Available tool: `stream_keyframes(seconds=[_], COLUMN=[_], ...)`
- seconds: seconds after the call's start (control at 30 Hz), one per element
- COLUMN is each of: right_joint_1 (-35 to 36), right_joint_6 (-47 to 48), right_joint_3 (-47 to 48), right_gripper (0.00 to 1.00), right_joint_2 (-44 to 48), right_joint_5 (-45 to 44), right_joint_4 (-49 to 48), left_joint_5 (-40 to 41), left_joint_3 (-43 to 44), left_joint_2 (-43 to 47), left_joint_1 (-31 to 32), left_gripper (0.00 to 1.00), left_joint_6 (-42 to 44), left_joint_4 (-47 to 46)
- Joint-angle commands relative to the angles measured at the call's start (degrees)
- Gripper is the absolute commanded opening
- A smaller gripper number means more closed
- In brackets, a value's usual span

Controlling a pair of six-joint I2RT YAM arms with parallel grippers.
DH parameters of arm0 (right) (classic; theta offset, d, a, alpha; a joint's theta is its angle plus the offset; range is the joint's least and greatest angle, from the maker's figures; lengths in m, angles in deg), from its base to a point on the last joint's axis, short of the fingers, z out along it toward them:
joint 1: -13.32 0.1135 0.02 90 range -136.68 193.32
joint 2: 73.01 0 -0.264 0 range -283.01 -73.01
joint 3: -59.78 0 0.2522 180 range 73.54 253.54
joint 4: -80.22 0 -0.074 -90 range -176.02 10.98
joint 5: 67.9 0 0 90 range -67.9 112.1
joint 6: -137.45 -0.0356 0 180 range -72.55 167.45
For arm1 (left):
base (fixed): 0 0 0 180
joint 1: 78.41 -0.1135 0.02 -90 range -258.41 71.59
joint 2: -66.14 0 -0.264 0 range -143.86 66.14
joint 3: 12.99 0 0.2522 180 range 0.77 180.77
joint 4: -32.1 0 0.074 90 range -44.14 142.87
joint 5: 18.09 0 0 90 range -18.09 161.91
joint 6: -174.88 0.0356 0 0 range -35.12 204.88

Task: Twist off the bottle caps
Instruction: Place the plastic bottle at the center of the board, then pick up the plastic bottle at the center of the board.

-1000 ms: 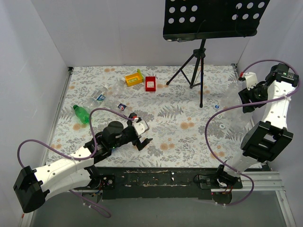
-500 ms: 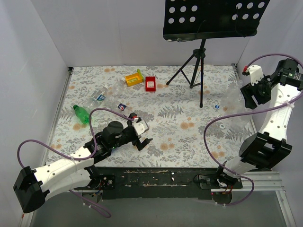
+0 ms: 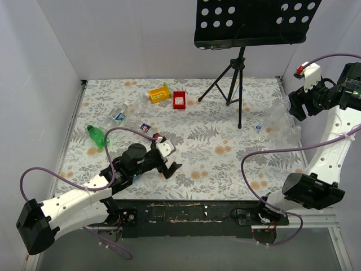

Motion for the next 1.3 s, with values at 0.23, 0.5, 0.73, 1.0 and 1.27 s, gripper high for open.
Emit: stream_keyframes(seconds=[0.23,0.5,0.73,1.0,1.27], right_joint_1=[8.55,34.13,41.36,41.45,41.45], right_joint_6=[4.03,-1.49,-0.98,-2.47,-2.38], right_joint_3=[-11.05,-33.20,-45.51,-56.33,-59.50], right_gripper=[0.80,0.81,0.80,0.80,0.81], right_joint_2=[8.33,15.80,14.67,16.77,16.33], right_joint_5=[30.71,33.35,34.58,37.21,38.45], right_joint_4=[-2.13,-18.02,-24.20,-32.46,-34.57], left_joint_5=[0.19,1.24,4.58,18.19,21.46], left_joint_3=[11.59,19.85,24.16,30.48,29.53], left_joint_2=[-5.00,-6.75,-13.60,-24.05,-28.55], left_joint_1=[-9.10,-11.21,-11.66,-11.74,-11.83], left_gripper=[0.98,0.98,0.98,0.98,0.98], left_joint_6=[-21.05,-31.07,-35.48,-29.60,-18.53], left_joint_4=[5.99,21.53,37.62,49.75,50.74])
